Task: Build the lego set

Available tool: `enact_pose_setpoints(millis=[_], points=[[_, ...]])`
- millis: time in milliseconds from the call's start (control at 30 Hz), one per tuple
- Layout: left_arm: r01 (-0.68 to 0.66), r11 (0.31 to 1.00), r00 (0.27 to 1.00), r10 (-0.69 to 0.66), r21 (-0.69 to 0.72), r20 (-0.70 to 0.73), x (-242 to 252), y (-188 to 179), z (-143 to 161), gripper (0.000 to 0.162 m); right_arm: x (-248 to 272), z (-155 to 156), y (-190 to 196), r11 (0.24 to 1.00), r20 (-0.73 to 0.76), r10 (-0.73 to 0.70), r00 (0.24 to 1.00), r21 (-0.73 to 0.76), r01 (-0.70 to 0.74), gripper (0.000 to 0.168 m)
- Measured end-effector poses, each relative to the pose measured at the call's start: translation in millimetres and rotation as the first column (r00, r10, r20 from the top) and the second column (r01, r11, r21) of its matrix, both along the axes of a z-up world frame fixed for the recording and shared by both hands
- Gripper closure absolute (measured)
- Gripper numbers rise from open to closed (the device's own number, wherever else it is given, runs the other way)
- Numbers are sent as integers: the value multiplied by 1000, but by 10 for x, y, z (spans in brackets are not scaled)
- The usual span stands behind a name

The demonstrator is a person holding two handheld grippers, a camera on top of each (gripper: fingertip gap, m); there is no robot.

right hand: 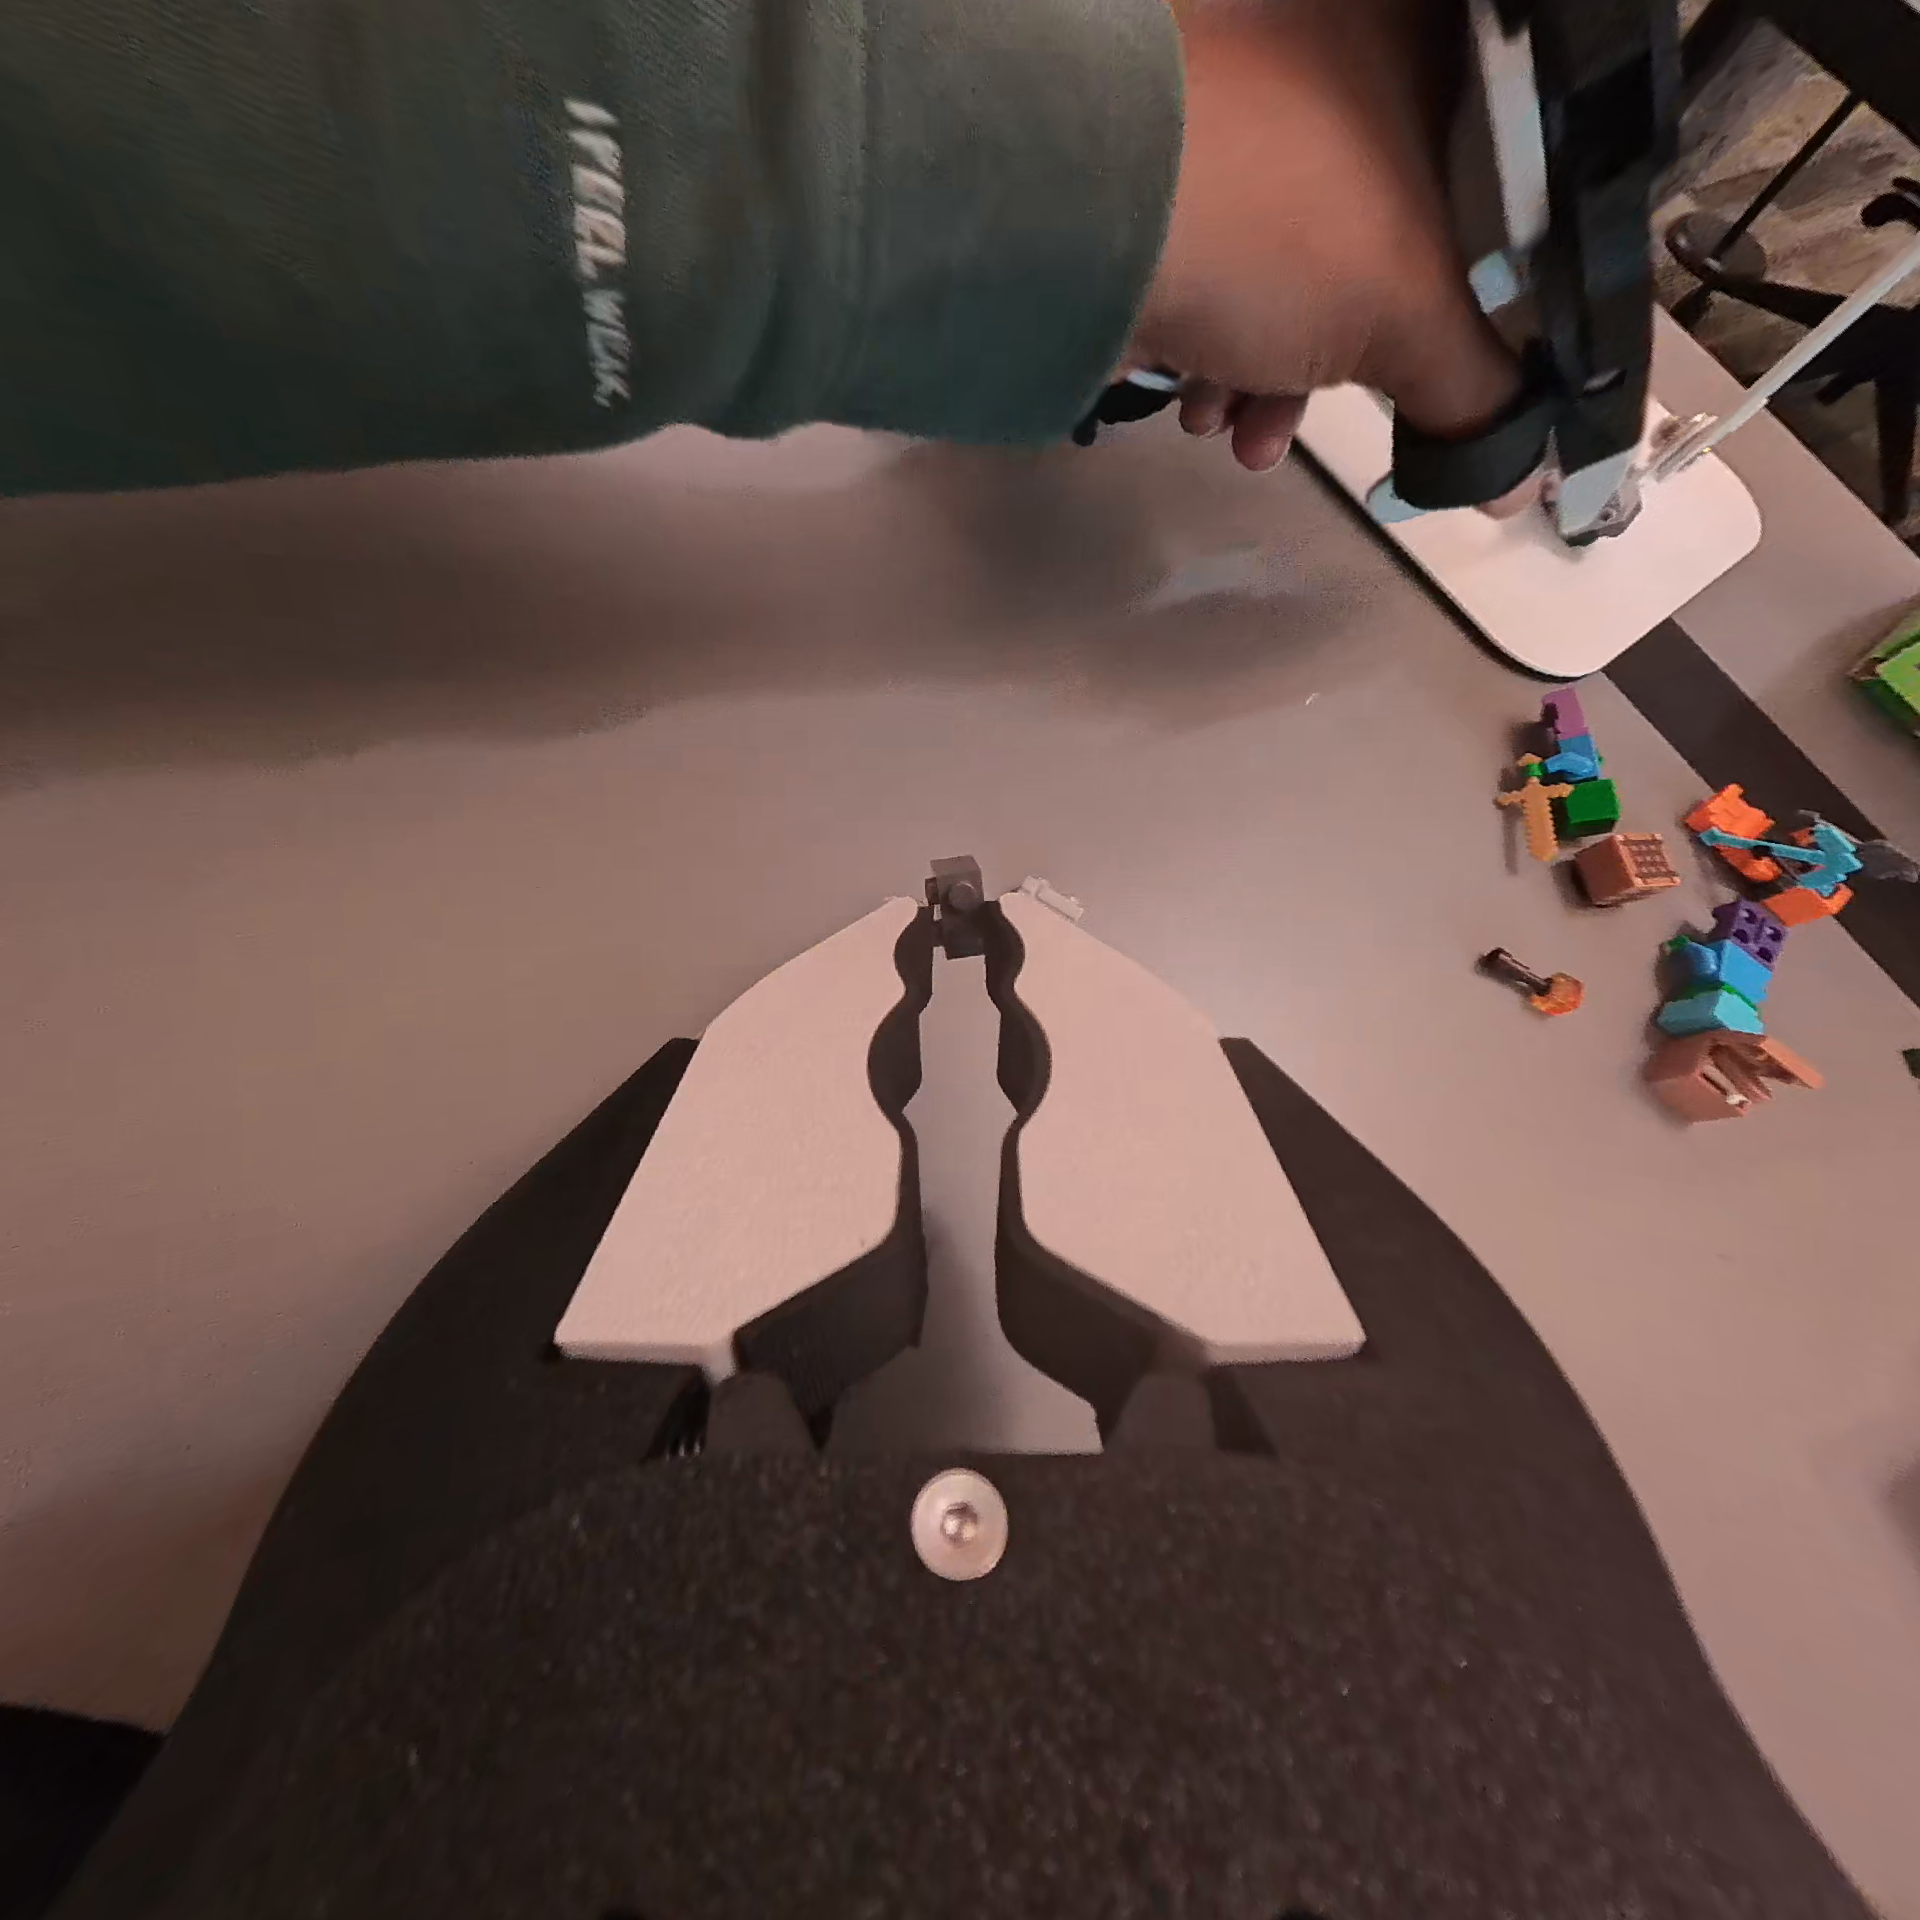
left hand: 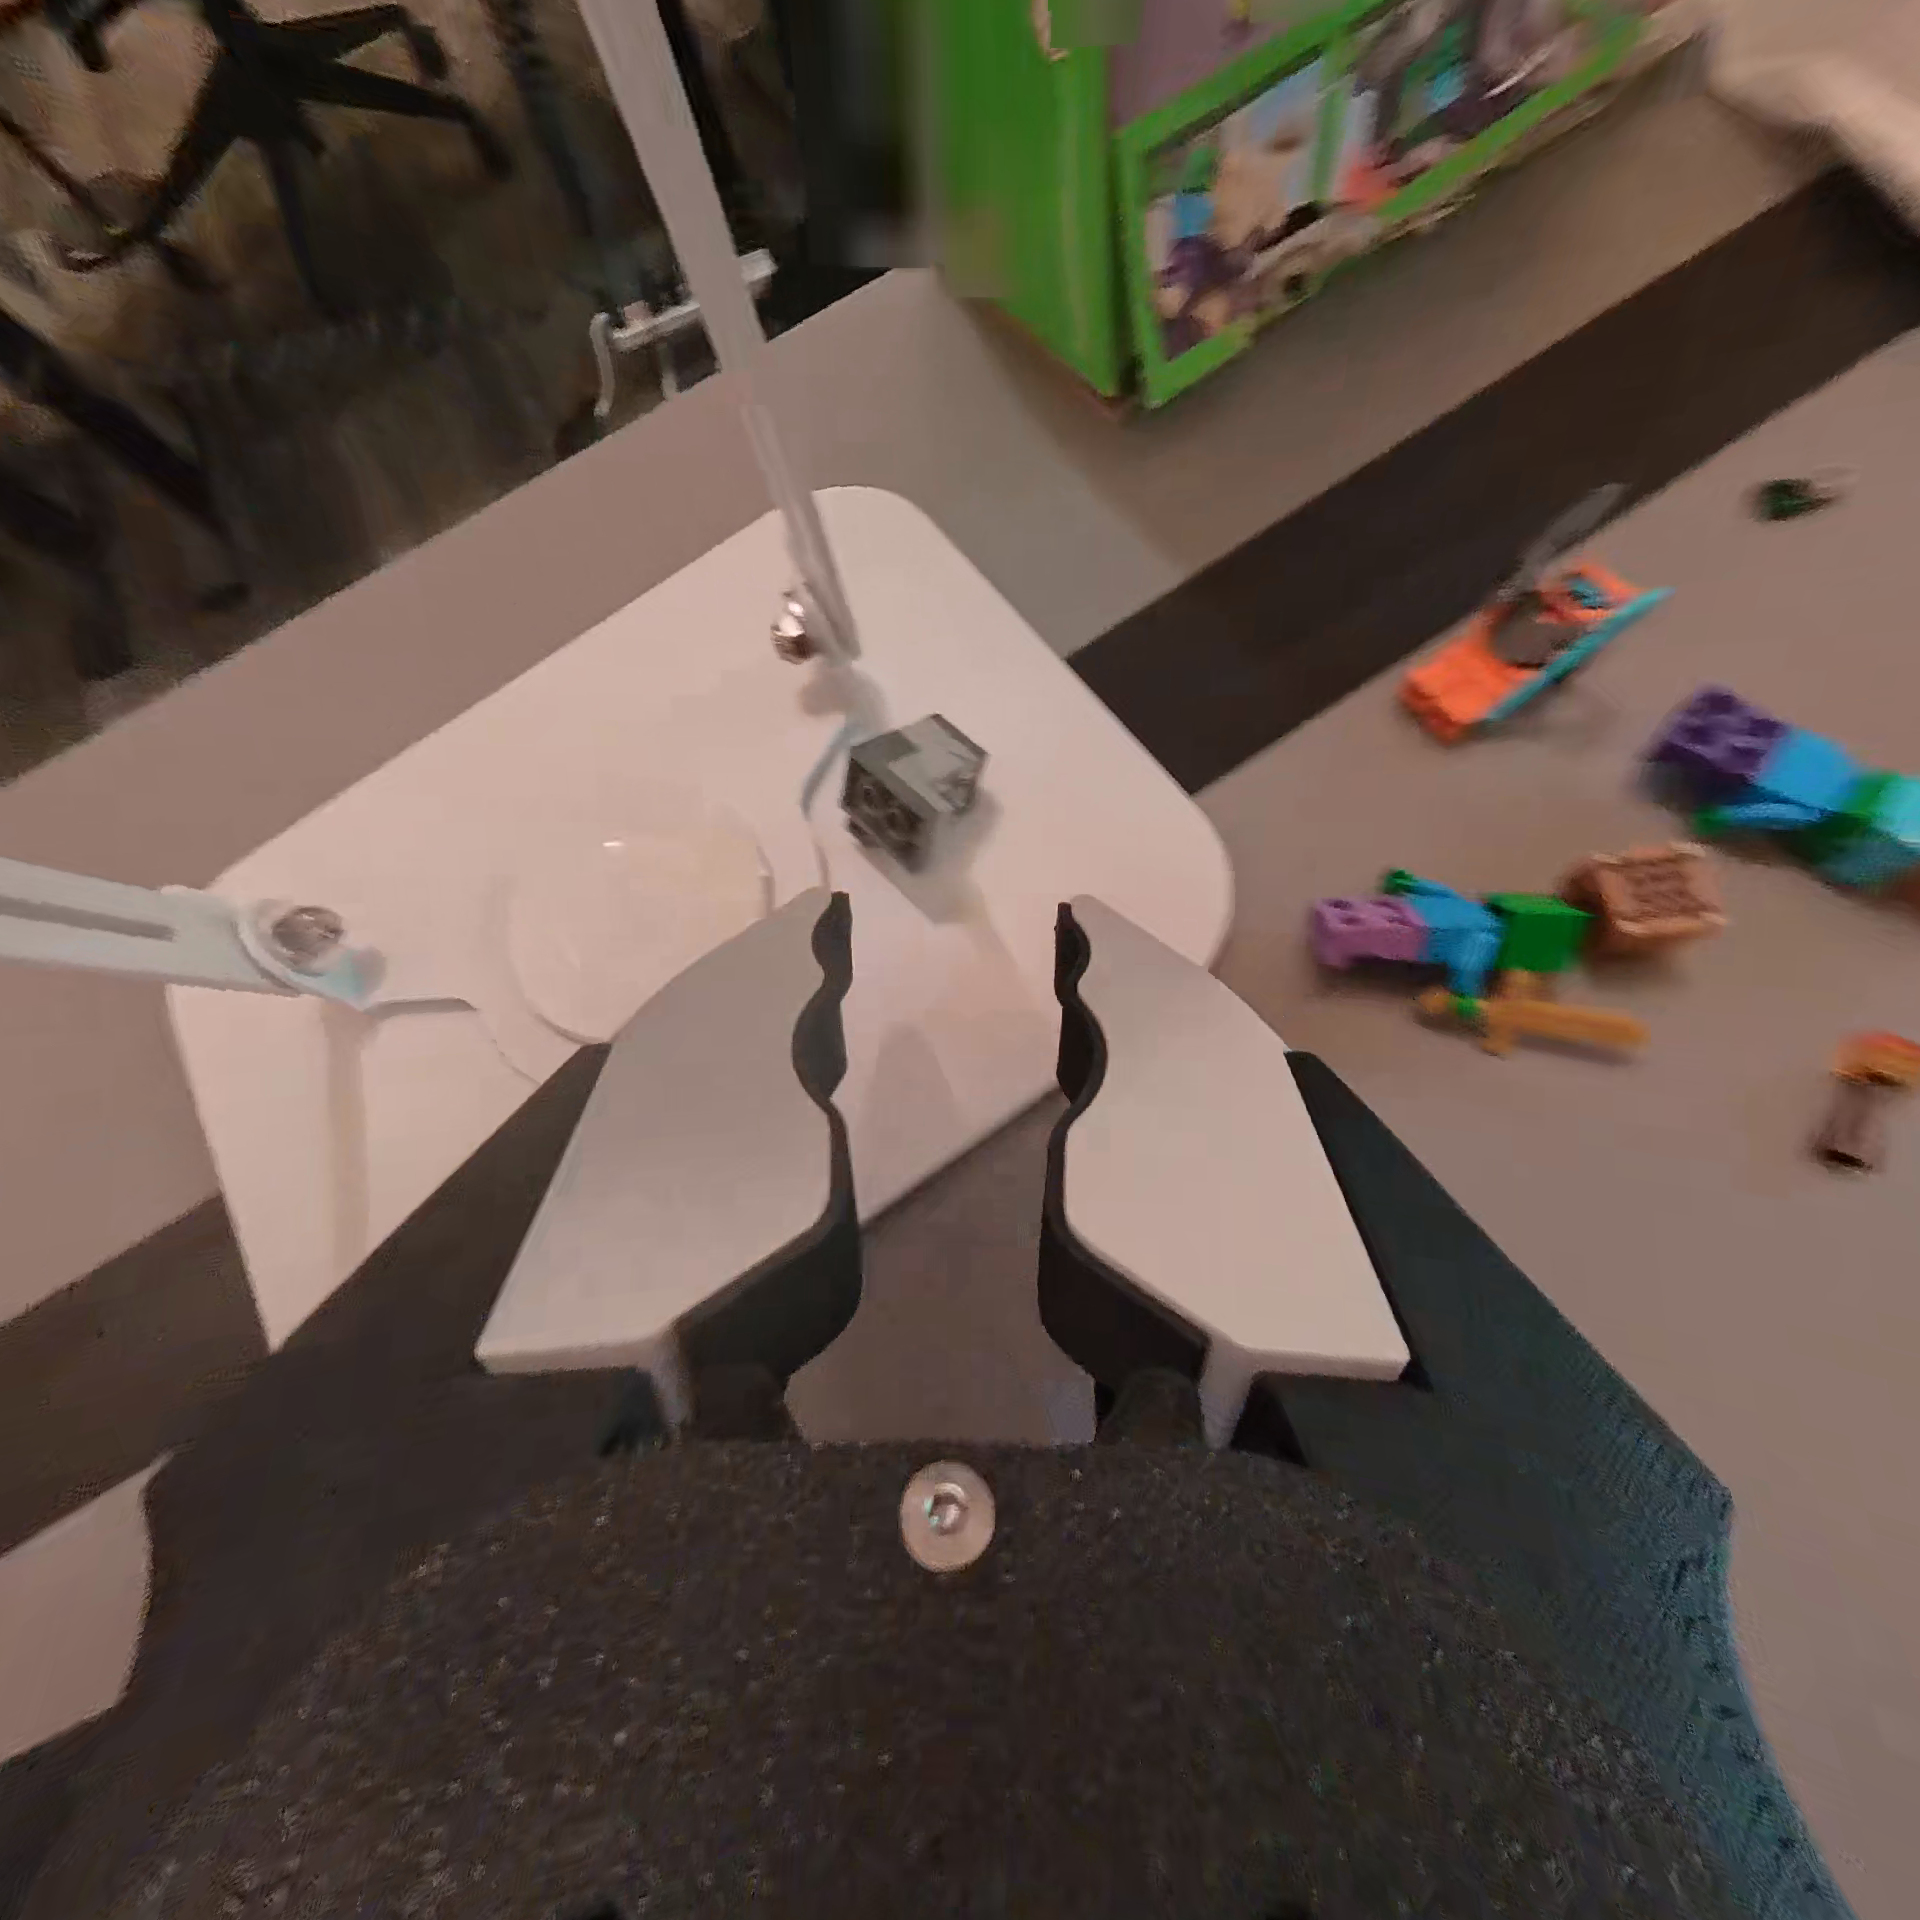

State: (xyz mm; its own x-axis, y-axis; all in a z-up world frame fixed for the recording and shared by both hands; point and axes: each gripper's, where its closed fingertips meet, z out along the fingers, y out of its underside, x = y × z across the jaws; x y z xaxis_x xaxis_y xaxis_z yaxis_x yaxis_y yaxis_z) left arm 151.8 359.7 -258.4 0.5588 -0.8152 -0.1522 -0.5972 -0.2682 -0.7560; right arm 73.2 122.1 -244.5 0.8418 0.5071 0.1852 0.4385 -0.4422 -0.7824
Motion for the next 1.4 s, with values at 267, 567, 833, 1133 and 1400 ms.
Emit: enact_pose_setpoints(millis=[267, 567, 833, 1133, 1400], points=[[-9, 995, 994, 20, 101, -105, 128, 250, -190, 130, 2, 64, 3, 1000, -11, -6, 1000, 20, 6, 159], [46, 983, 994, -28, 179, -103, 183, 214, -144, 150, 23, 83, 14, 999, -16, -16, 1000, 32, 16, 159], [223, 961, 944, -254, 161, 209, 77, -737, 422, 151, 180, 321, 75, 987, -133, -82, 988, 125, 99, 159], [432, 901, 777, -349, -41, 523, -680, -1870, 967, 152, 171, 872, 17, 920, -273, 11, 962, 380, 98, 159], [427, 883, 720, -200, -197, 664, -1196, -2320, 835, 152, -334, 1010, -100, 910, -294, 178, 939, 413, -43, 159]])
